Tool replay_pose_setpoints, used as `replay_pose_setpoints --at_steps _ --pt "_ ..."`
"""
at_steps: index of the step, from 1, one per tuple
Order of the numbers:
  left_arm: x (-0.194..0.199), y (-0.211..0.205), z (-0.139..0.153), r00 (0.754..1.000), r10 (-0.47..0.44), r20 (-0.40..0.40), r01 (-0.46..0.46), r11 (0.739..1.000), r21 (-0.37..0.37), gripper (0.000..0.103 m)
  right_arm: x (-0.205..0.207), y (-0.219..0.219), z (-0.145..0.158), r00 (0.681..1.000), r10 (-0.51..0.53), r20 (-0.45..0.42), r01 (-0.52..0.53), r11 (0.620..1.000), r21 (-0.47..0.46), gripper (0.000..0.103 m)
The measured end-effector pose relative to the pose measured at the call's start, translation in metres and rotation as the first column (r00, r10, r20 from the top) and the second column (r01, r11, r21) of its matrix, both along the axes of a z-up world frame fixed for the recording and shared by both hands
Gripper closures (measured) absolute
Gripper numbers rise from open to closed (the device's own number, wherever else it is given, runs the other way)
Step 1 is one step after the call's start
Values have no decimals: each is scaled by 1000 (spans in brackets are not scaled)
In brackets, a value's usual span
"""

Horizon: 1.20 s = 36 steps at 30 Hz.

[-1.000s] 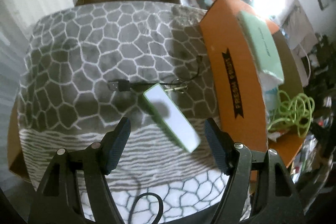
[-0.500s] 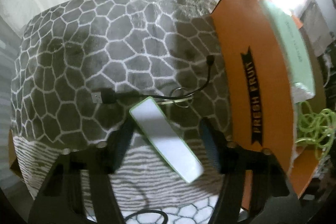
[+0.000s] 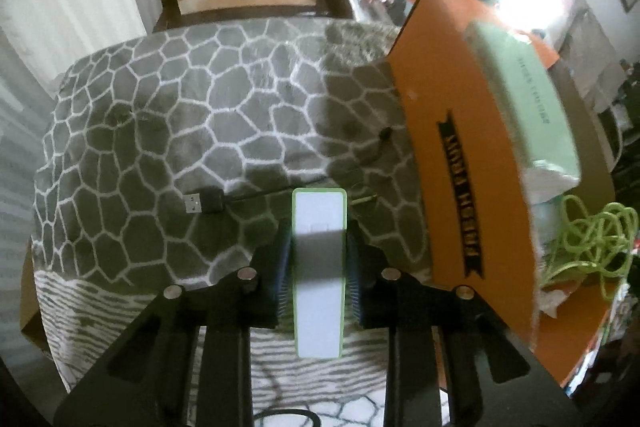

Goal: Organize objects
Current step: 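Grasp the white-and-green power bank with the left gripper and lift, then carry the power bank with the left gripper over the cardboard box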

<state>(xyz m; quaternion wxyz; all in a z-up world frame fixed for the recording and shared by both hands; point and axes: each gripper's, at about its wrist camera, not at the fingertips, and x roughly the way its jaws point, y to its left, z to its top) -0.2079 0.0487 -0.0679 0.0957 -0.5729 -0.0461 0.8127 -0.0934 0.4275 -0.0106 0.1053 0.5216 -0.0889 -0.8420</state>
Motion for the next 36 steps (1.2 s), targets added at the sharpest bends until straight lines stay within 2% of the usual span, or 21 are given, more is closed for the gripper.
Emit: replay_pose_setpoints --at_steps 14,20,25,28,31,36 --pt "16 -15 49 995 8 -104 2 996 93 80 -1 -1 1 1000 -2 1 2 1000 -9 89" --pt "30 -7 90 983 -22 -182 48 990 136 80 0 0 0 1000 -3 0 3 1000 -6 89" --pt "44 9 129 963 -59 -263 108 978 179 80 0 0 0 1000 -3 0 3 1000 -7 89" --pt "53 31 149 947 -124 -295 183 966 180 80 0 0 0 1000 -2 -1 2 1000 -6 89" --pt "57 52 160 937 -182 -297 244 952 185 80 0 0 0 1000 -3 -1 3 1000 -7 89" --pt "60 95 162 918 -269 -291 322 935 151 80 0 0 0 1000 -5 -1 5 1000 -11 89"
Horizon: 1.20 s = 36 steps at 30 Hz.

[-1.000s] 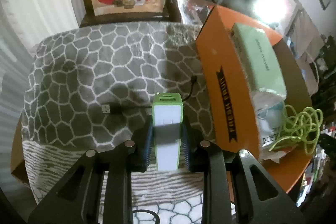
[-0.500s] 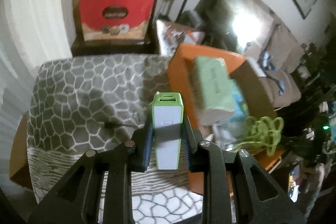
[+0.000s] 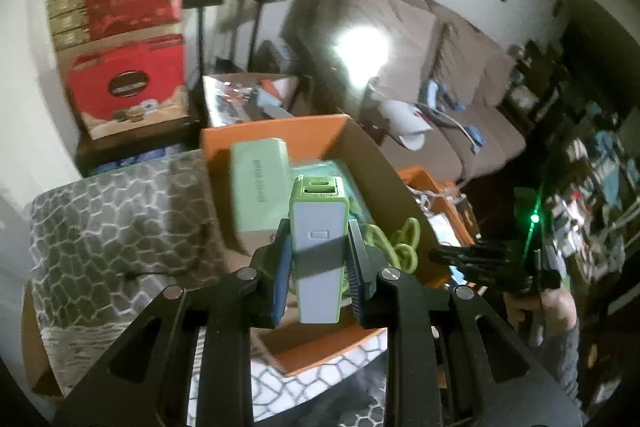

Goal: Organize objects
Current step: 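Carry the power bank with the left gripper over the cardboard box, then lower the power bank into the box and open the left gripper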

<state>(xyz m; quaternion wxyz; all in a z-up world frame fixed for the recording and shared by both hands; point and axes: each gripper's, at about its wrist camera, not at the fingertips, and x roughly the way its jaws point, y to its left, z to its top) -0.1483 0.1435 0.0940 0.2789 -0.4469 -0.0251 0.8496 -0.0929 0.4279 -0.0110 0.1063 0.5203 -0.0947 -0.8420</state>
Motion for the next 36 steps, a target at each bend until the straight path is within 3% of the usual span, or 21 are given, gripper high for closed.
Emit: replay_pose_setpoints --at_steps 14,19,30,36 --pt "5 97 -22 979 -170 112 171 985 -2 80 1 -1 0 1000 -2 -1 2 1000 -3 89" --pt "9 123 -35 972 -199 126 206 977 -49 80 1 0 0 1000 -2 0 2 1000 -4 89" --pt "-16 131 -99 982 -114 153 151 954 -258 80 1 0 0 1000 -5 -2 5 1000 -10 89" --pt "-39 119 -130 982 -46 182 100 950 -297 80 1 0 0 1000 -5 -3 5 1000 -10 89"
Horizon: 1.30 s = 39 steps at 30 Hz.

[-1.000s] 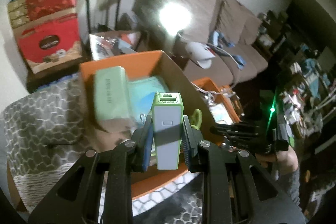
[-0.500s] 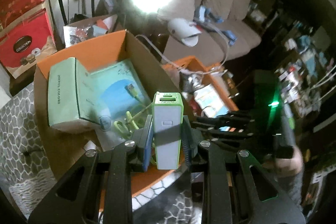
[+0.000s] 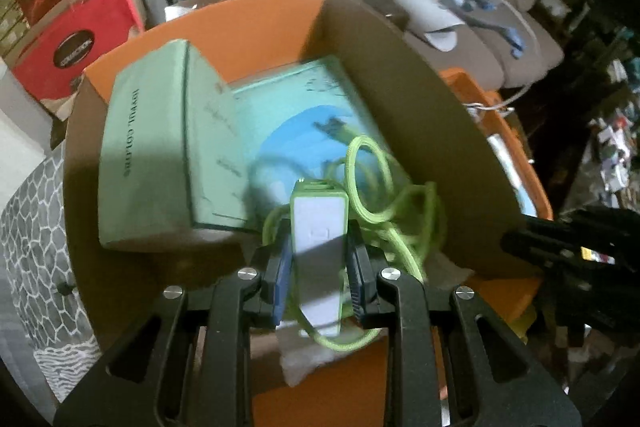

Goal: Organize objects
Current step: 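Lower the power bank into the box and open the left gripper, then move the left gripper back to the short black cable on the cloth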

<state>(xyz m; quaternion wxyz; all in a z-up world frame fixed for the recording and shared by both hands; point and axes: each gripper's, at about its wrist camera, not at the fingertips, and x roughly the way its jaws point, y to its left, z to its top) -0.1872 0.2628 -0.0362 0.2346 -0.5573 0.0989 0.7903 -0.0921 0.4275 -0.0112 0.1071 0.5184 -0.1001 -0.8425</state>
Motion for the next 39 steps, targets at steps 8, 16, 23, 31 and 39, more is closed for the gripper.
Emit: replay_pose_setpoints --at_steps 8,16,23,31,39 --pt "-11 -13 -6 998 49 48 -51 998 28 65 1 0 0 1000 -1 0 1 1000 2 89" --pt "-4 -32 29 998 58 25 -61 992 110 40 1 1 0 1000 -3 -1 3 1000 0 89" --pt "9 -67 63 998 67 -20 -63 984 169 32 1 1 0 1000 -2 -1 2 1000 2 89" --pt "12 -128 80 984 140 -108 -124 982 141 13 1 2 -1 1000 -3 -1 3 1000 6 88" --pt "2 -190 62 966 247 -81 -239 966 101 9 1 2 -2 1000 -5 -1 5 1000 13 88"
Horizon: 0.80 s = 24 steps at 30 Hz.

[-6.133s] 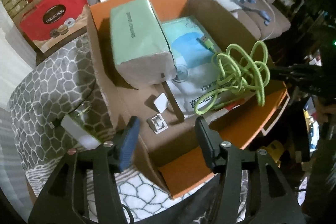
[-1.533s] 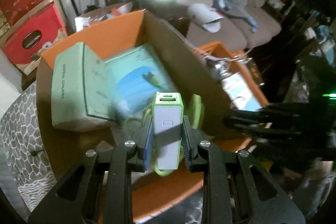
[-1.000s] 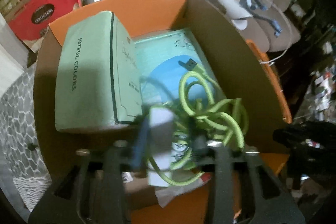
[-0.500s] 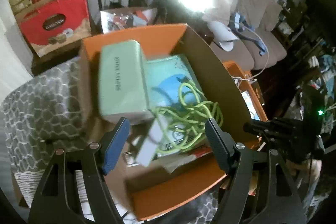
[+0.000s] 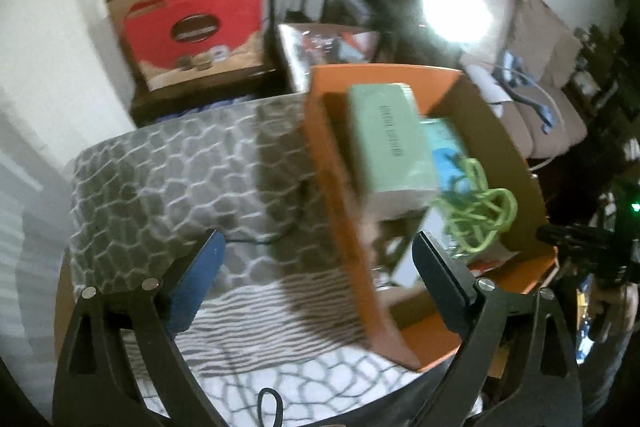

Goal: Organize objects
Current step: 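Move the left gripper back to the short black cable on the cloth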

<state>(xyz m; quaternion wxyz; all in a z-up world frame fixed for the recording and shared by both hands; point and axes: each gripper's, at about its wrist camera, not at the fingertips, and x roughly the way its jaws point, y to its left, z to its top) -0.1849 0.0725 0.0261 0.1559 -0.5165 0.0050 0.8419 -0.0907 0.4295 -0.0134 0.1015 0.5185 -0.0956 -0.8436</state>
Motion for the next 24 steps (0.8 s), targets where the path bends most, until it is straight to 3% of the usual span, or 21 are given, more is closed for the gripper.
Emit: replay_pose_setpoints --at_steps 12,16,24 --pt "-24 -66 -40 986 135 94 -132 991 -34 9 0 1 -1 1000 -6 2 6 1000 3 88" --pt "-34 -91 -55 969 207 134 -209 978 0 9 0 2 -1 1000 -9 4 9 1000 0 88" --pt "-50 -116 -95 928 246 280 -278 958 78 12 1 1 -2 1000 -15 4 15 1000 6 88"
